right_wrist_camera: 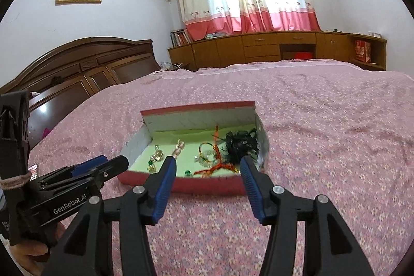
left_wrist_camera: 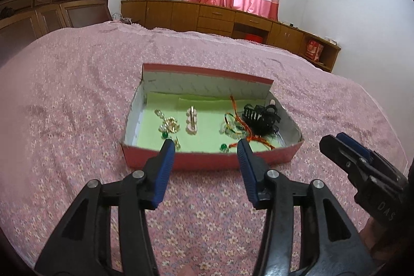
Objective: Organize jewelry
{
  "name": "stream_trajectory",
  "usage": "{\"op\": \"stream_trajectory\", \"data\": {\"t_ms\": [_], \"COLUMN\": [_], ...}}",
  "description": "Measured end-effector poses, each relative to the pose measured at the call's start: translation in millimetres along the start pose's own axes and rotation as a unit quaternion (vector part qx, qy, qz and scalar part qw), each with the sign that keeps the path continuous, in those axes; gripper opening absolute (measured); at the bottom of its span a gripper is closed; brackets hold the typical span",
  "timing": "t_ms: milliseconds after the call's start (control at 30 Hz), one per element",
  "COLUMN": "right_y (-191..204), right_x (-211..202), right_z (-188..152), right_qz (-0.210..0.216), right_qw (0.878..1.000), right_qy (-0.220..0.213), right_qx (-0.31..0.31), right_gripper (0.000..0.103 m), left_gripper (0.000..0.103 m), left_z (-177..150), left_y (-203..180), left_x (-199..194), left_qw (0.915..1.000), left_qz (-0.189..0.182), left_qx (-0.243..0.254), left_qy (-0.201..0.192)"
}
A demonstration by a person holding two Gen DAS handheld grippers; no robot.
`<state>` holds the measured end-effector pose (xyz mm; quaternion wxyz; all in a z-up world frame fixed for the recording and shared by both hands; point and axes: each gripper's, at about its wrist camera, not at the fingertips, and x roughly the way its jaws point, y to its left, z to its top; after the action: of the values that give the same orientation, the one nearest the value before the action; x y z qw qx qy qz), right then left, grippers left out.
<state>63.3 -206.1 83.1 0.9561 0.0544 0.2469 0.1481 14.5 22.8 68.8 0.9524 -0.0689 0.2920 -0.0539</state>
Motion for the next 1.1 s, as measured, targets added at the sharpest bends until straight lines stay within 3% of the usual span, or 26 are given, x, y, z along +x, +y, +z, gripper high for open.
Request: {"op": "stream_trajectory", "data": {"t_ms": [400,1100], "right_y": [-11,-14], "right_x": [5,8], "right_z": [-29,-36], "right_qz": [-0.038,-0.040], "right_qw": [0.999,0.999], "right_qy": [-0.001,0.006], "right_qx": [0.009,0.015], "right_gripper": [0.055,0.055], "left_gripper": [0.042,0.042], "left_z": [-25,-28], "left_y": [2,-1], "left_x": [8,7], "left_qw": [0.9998,0.9999], "left_qz": [0.016,0.016], "left_qx": [-0.005,0.002], "left_qy": [0.006,0.000]}}
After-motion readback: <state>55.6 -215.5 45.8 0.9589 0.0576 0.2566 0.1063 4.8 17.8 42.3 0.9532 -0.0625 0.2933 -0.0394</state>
